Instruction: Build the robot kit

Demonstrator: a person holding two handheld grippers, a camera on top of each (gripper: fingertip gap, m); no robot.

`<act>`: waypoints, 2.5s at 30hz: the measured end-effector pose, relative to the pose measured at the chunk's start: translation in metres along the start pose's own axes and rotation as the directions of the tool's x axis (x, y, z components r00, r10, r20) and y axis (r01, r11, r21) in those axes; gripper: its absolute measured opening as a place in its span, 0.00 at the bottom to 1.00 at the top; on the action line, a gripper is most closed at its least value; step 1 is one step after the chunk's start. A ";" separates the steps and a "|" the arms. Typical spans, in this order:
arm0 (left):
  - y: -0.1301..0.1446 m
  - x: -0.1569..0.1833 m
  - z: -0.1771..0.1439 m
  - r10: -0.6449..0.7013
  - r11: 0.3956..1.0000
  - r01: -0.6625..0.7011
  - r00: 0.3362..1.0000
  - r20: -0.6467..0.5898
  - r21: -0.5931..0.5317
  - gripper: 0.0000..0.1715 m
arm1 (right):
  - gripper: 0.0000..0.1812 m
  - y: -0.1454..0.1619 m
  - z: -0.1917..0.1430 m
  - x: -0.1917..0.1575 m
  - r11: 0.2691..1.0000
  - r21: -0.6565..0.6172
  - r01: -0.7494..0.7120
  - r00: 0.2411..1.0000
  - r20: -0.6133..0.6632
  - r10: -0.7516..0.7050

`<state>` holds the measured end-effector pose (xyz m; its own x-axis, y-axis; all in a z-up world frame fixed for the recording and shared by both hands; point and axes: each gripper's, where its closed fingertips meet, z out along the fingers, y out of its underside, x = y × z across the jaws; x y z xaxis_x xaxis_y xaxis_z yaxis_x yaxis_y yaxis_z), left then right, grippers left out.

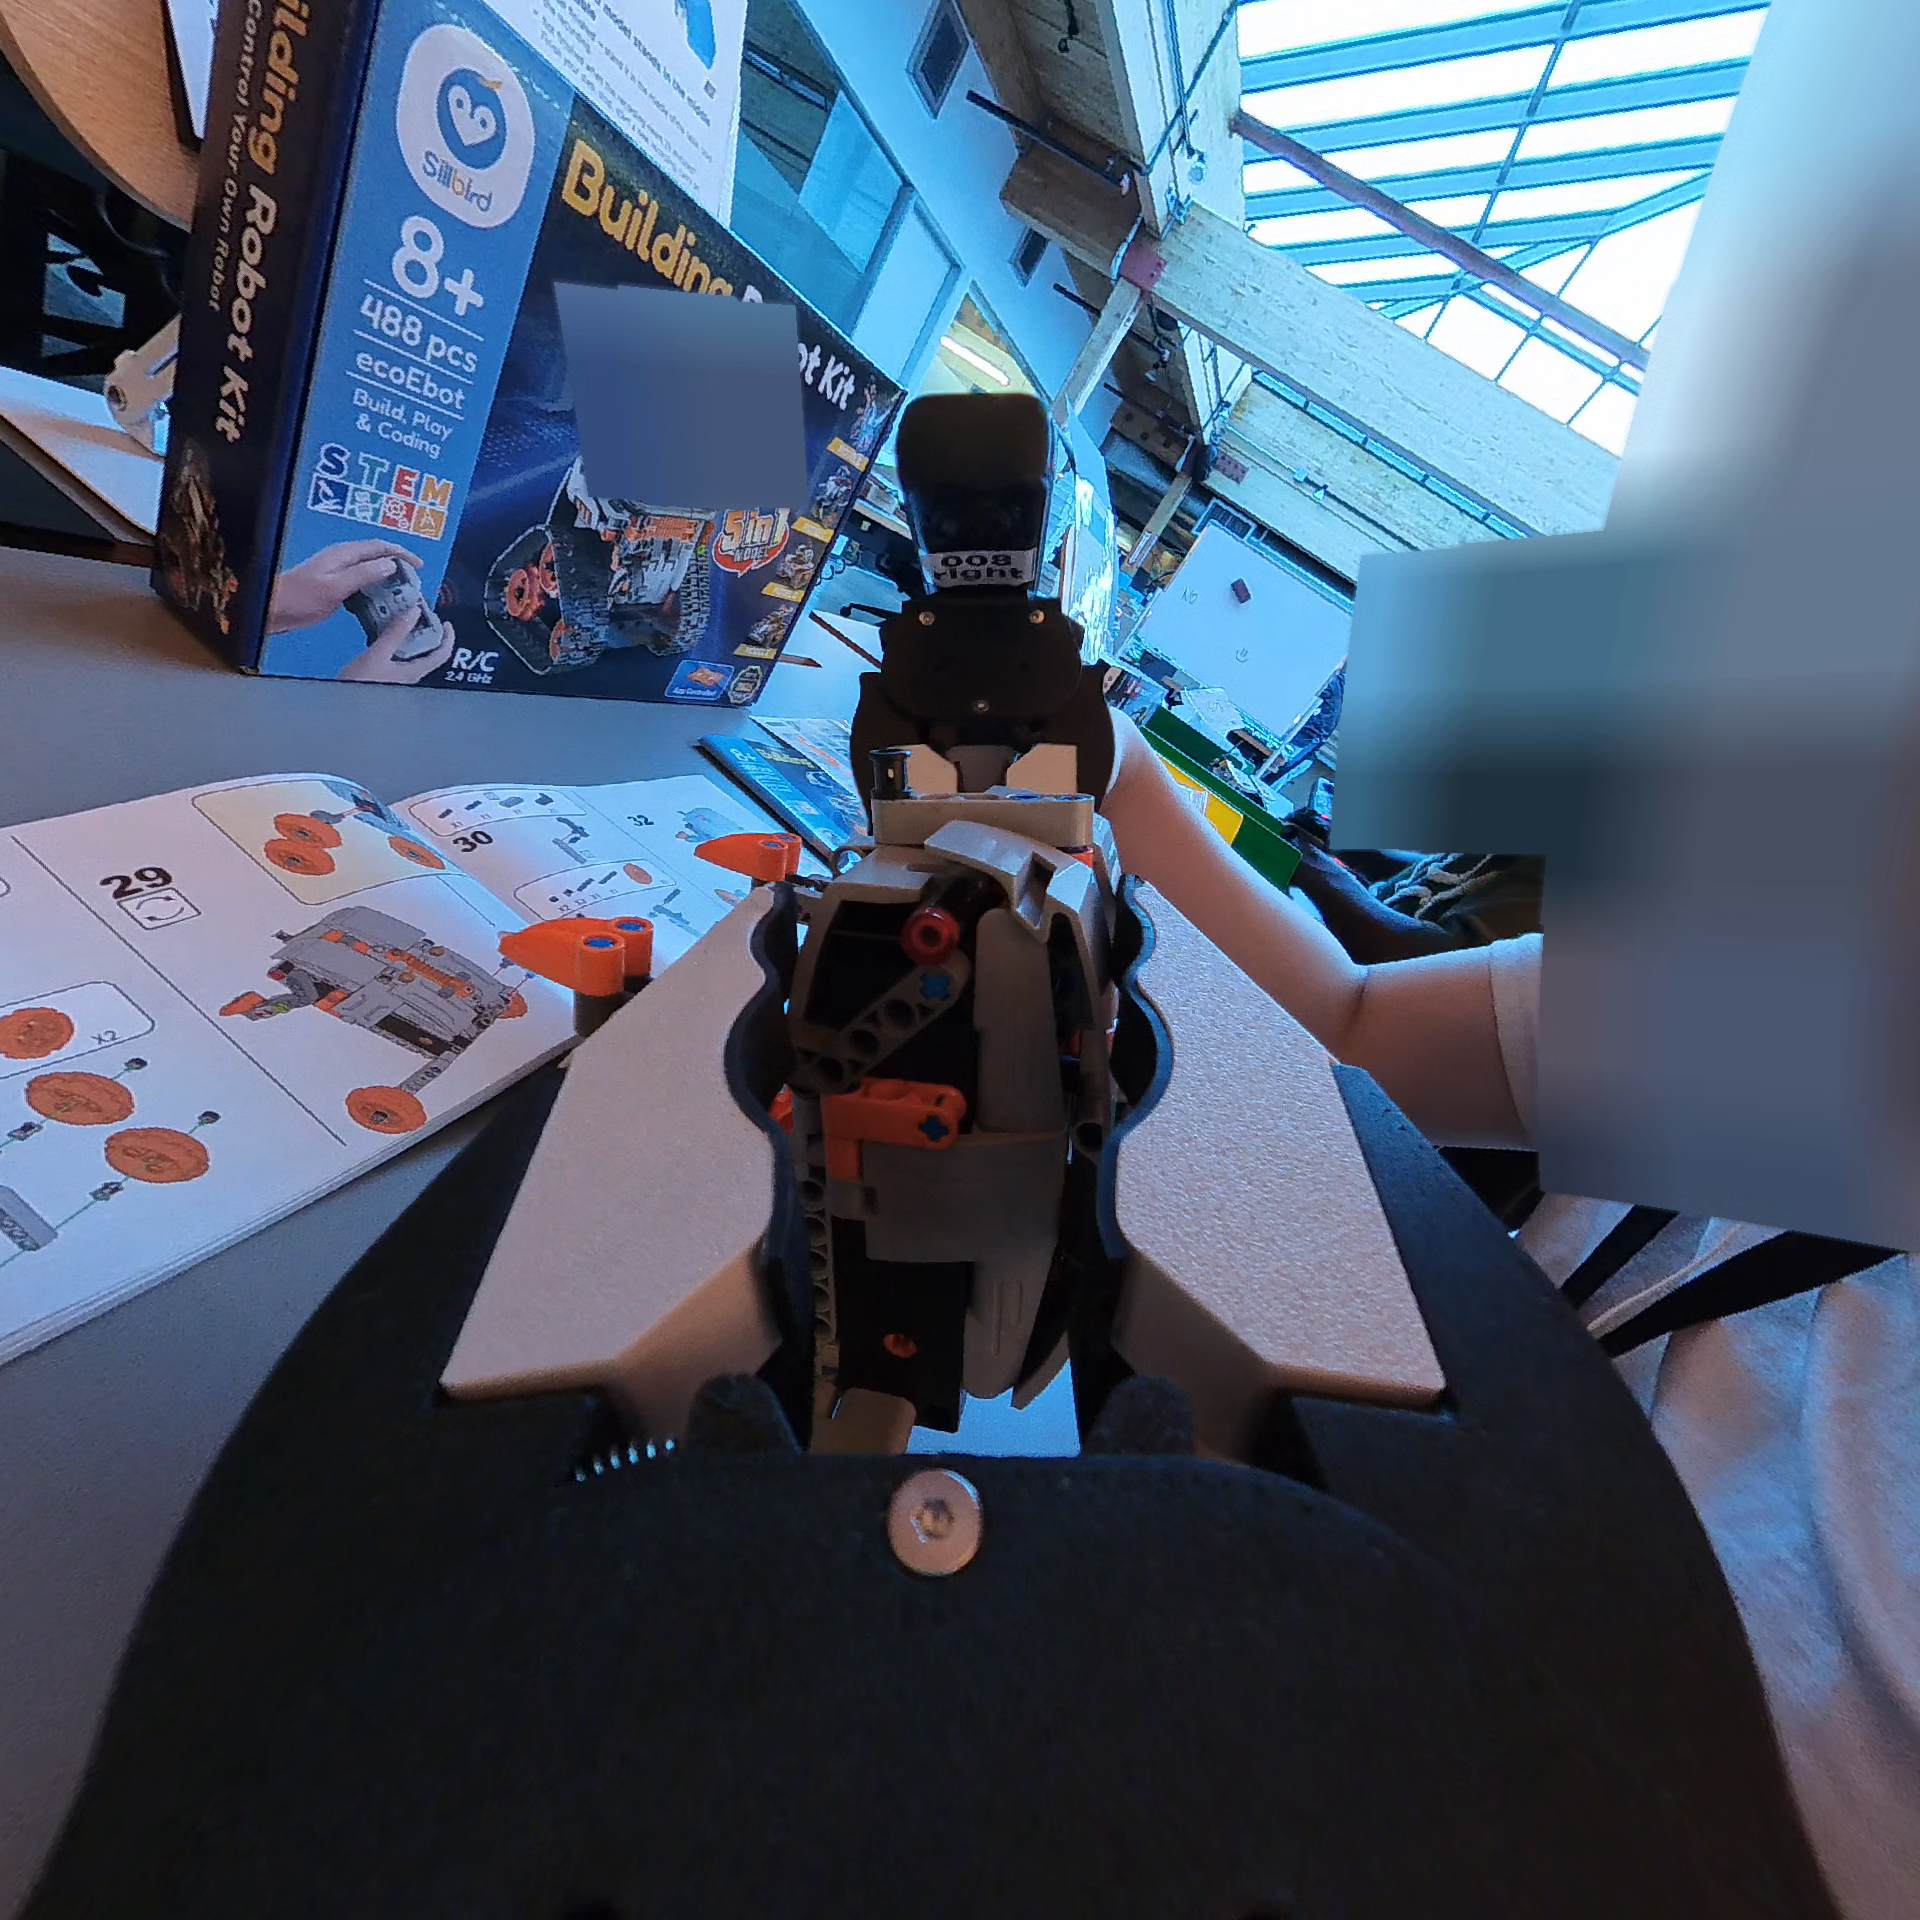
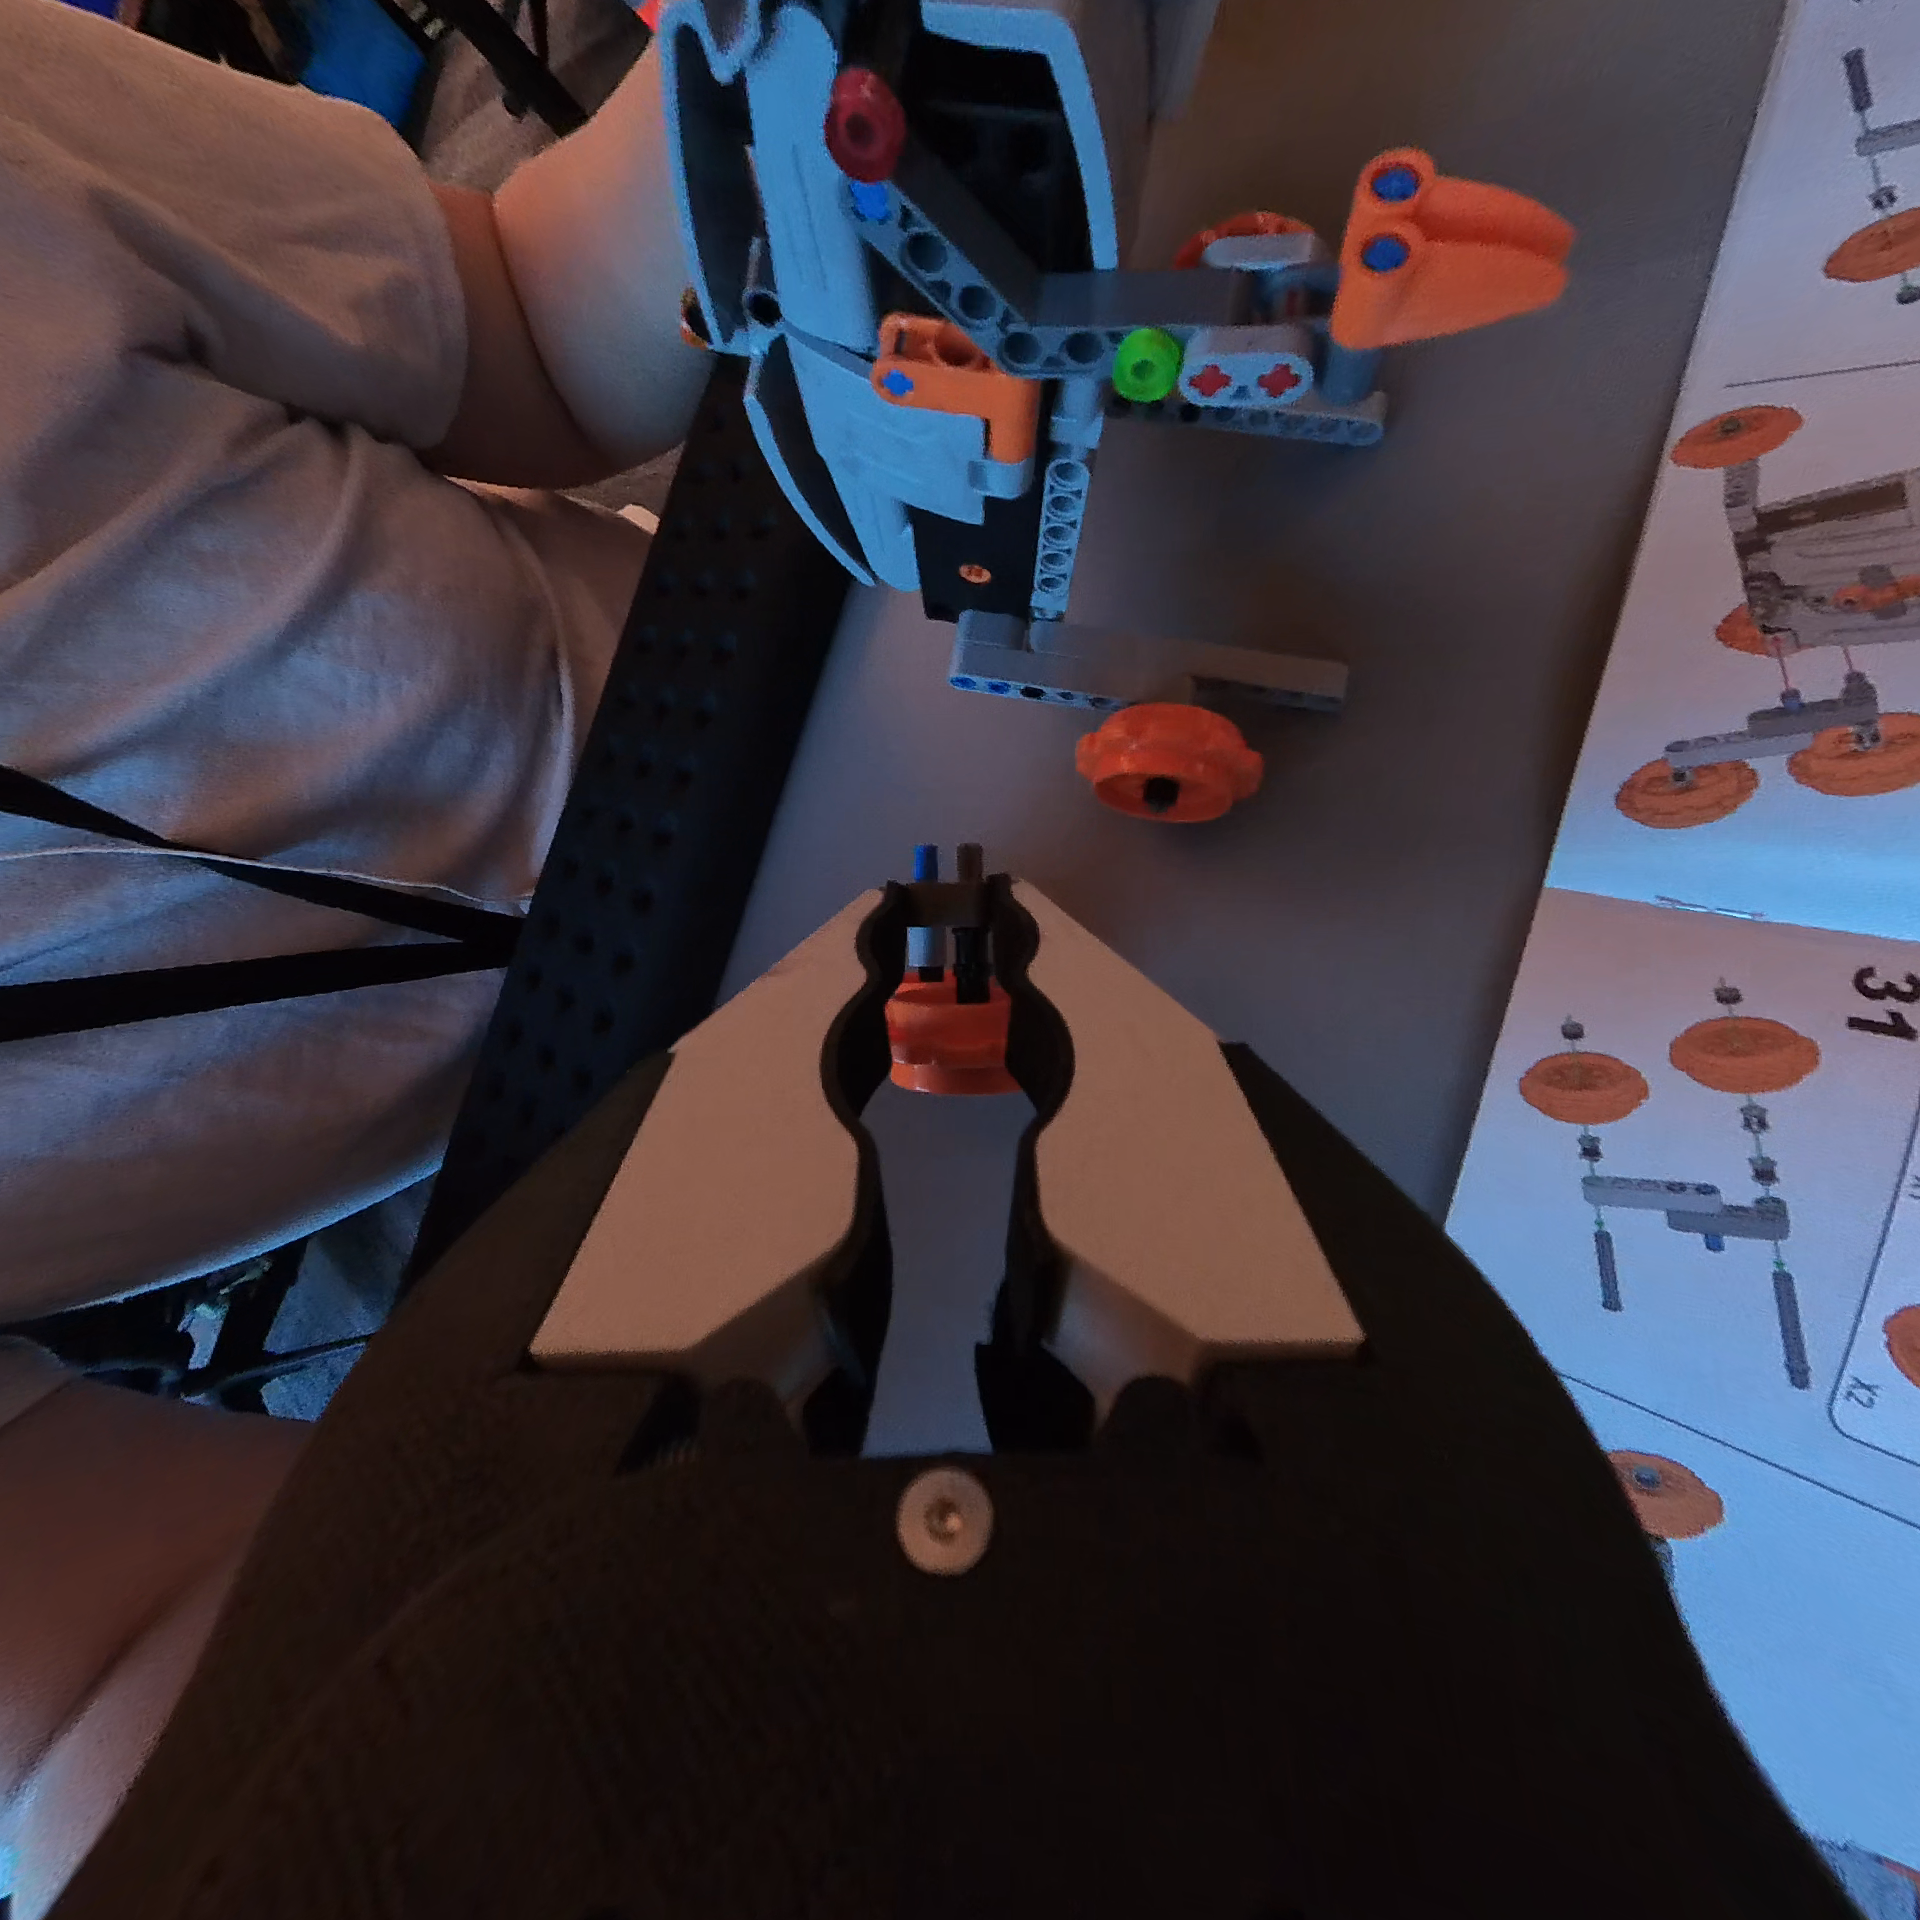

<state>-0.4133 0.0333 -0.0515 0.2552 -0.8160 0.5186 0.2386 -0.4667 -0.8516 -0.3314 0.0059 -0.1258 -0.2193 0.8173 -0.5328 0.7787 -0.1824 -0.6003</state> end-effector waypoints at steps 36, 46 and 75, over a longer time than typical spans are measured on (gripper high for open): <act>0.000 0.000 0.000 -0.005 1.000 0.005 1.000 0.012 0.012 0.35 | 0.09 0.003 0.001 0.004 1.000 -0.010 -0.005 1.000 -0.011 0.005; 0.000 0.000 0.001 -0.007 1.000 0.007 1.000 0.012 0.014 0.35 | 0.09 0.003 0.001 0.004 1.000 -0.013 -0.008 1.000 -0.008 0.008; -0.001 -0.002 0.002 -0.016 1.000 0.015 1.000 0.020 0.019 0.34 | 0.09 -0.029 0.029 -0.009 0.997 0.059 0.057 0.997 0.046 -0.060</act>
<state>-0.4124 0.0358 -0.0510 0.2698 -0.8017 0.5333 0.2606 -0.4724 -0.8420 -0.3695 -0.0121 -0.1212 -0.2926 0.8005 -0.5230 0.7287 -0.1674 -0.6641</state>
